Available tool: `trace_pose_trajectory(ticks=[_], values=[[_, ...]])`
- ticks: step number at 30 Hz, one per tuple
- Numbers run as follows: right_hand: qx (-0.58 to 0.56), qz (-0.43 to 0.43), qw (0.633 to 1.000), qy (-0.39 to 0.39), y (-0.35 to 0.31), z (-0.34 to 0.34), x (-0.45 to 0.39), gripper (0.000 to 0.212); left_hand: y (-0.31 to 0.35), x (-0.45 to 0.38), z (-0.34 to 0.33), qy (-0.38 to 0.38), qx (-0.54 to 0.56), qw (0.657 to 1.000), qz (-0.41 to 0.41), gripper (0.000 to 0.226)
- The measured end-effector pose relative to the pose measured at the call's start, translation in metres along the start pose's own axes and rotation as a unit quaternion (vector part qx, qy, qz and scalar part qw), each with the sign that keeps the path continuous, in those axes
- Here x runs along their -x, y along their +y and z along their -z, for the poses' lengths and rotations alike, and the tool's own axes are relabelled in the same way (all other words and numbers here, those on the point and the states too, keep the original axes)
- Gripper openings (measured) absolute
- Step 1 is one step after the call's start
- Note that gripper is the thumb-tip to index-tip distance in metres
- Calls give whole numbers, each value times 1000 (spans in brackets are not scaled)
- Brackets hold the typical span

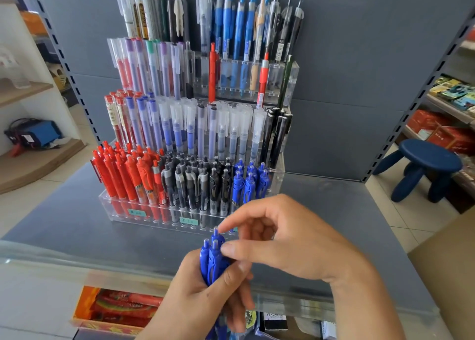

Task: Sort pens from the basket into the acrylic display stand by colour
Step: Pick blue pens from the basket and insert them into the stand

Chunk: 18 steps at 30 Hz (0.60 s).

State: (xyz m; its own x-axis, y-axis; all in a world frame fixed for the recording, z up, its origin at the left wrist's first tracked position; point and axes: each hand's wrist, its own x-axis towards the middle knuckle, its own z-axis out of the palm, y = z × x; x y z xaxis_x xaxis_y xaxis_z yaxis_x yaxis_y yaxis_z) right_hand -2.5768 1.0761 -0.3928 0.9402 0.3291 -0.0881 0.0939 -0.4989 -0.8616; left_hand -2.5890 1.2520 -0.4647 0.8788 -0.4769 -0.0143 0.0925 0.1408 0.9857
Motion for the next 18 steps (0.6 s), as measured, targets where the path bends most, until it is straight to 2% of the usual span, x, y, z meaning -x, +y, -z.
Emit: trace_pose_trajectory(ticks=[4,8,13,18], values=[[2,-1,1000,-30,1,-3,-2,19,5,2,2,-57,17,998,22,31],[-25,12,999,-42,2,-4,-4,13,11,5,5,-77,15,996,30,17],[-99,26,994,-29,3,-6,-7,14,12,6,10,-86,40,995,31,39],[-168,32,985,21,5,2,-5,8,8,5,12,-74,31,996,36,44]])
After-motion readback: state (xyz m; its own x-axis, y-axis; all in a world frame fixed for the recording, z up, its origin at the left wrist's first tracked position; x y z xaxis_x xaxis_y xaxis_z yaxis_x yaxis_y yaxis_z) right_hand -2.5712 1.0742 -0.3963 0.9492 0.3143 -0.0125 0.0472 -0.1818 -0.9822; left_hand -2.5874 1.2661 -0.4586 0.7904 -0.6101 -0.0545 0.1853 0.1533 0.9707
